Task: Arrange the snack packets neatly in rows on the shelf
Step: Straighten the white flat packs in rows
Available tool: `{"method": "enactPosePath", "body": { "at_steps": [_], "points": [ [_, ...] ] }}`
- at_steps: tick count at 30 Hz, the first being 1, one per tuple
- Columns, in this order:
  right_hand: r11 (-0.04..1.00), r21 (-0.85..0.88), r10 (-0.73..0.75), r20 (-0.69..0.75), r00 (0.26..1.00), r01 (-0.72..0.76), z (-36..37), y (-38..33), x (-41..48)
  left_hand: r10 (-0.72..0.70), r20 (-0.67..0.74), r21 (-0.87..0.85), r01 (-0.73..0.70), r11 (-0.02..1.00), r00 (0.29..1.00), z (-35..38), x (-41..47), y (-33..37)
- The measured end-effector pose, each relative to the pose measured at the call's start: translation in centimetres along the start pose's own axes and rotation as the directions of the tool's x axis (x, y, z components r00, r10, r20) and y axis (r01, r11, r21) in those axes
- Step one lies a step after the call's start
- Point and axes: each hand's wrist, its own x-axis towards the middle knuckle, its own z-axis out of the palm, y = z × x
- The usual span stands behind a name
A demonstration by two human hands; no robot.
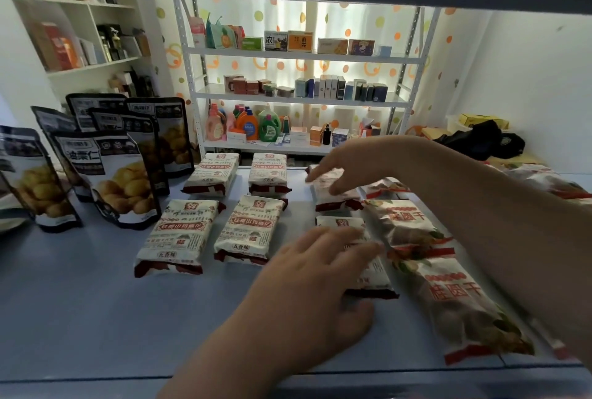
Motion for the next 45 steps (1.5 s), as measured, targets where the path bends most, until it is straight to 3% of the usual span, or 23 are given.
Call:
{"method": "enactPosePath", "body": {
  "at_steps": [2,4,8,11,45],
  "points": [
    [0.998,-0.011,-0.057,-0.175,0.983,0.056,-0.8,-0.3,1.1,-0.078,-0.048,0.025,0.079,0.997,0.996,-1.9,-0.4,-1.9],
    [0.996,0.002,-0.080,-0.274,0.958,0.084,-1.3,-1.3,3.0,-0.185,0.005,0.081,0.184,0.980,0.983,-3.6,-0.8,-4.3],
    [0.998,0.024,-0.058,-0.103,0.993,0.061,-0.7,-3.8,7.4,-0.305,0.144,0.154,0.283,0.947,0.941,-4.3,-1.6,-6.8],
    [0.995,0.068,-0.074,0.016,0.997,0.073,-0.3,-4.4,8.8,-0.285,0.168,0.200,0.251,0.947,0.944,-3.6,-1.8,-6.4],
    [0.992,0.059,-0.110,-0.013,0.994,0.110,0.0,-4.6,4.6,-0.143,0.084,0.101,0.134,0.986,0.986,-2.1,-3.5,-4.6]
  ]
}}
